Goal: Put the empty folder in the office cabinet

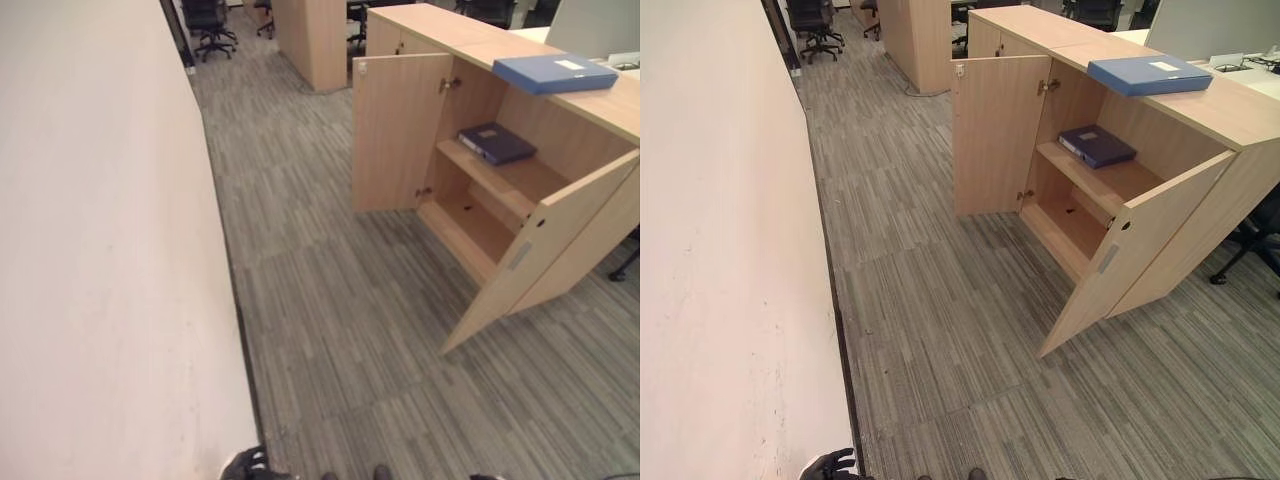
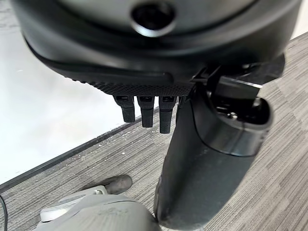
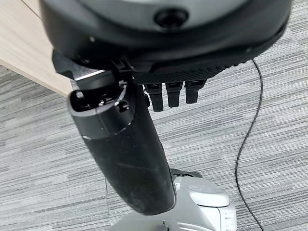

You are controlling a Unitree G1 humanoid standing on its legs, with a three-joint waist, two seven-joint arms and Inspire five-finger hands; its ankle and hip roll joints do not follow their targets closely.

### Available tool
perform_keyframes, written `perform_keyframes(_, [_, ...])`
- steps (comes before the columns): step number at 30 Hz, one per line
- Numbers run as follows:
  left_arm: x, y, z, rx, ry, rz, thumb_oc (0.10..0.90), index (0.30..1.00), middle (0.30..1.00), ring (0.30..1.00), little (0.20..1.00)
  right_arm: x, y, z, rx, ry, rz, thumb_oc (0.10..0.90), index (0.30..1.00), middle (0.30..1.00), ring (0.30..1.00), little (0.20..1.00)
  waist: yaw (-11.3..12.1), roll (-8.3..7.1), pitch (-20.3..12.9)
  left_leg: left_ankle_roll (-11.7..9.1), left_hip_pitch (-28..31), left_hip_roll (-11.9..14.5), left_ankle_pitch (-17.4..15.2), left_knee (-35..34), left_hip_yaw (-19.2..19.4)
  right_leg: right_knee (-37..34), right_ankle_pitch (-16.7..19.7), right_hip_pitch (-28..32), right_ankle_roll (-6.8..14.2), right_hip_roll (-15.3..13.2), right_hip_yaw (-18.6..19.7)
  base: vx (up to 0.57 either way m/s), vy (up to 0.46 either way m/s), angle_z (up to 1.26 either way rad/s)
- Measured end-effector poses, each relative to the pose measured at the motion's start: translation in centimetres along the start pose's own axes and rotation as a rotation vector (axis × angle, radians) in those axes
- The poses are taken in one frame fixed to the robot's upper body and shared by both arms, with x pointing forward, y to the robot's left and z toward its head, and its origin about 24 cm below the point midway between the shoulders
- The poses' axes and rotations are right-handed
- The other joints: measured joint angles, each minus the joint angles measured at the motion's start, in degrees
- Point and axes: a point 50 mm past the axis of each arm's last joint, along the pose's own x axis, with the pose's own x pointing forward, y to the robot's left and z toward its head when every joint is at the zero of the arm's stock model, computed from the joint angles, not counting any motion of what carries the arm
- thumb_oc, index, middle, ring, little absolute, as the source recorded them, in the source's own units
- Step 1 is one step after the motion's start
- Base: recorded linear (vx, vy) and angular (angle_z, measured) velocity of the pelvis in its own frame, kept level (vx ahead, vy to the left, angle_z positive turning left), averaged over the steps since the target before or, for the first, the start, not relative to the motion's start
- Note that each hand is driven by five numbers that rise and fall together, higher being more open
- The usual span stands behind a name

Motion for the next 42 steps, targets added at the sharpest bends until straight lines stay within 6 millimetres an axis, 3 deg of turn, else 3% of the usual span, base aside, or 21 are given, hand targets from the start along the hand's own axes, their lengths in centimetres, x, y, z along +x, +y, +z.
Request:
perform_keyframes(28, [-0.11, 0.39, -0.83, 0.016, 0.033, -0.008, 0.800, 0.900, 0.900, 0.900, 0.900, -0.03, 0.16, -0.39, -0.015, 0.017, 0.020, 0.800, 0.900, 0.900, 0.900, 0.900, -0.07, 0.28, -1.42, -0.01, 0.85, 0.05, 0.01, -0.03, -0.21, 0.00, 0.20, 0.87, 0.06, 0.02, -0.19, 0.00, -0.008, 0.00])
perform_keyframes(42, [-0.12, 0.24, -0.88, 0.030, 0.036, -0.014, 0.800, 0.900, 0.900, 0.900, 0.900, -0.06, 0.19, -0.78, -0.047, 0.035, 0.022, 0.800, 0.900, 0.900, 0.900, 0.900, -0.19, 0.74, -1.80, -1.06, 0.64, 0.79, -0.21, 0.03, -0.29, 0.01, 0.13, 0.50, -0.55, 0.81, -0.24, 0.01, -0.046, 0.00])
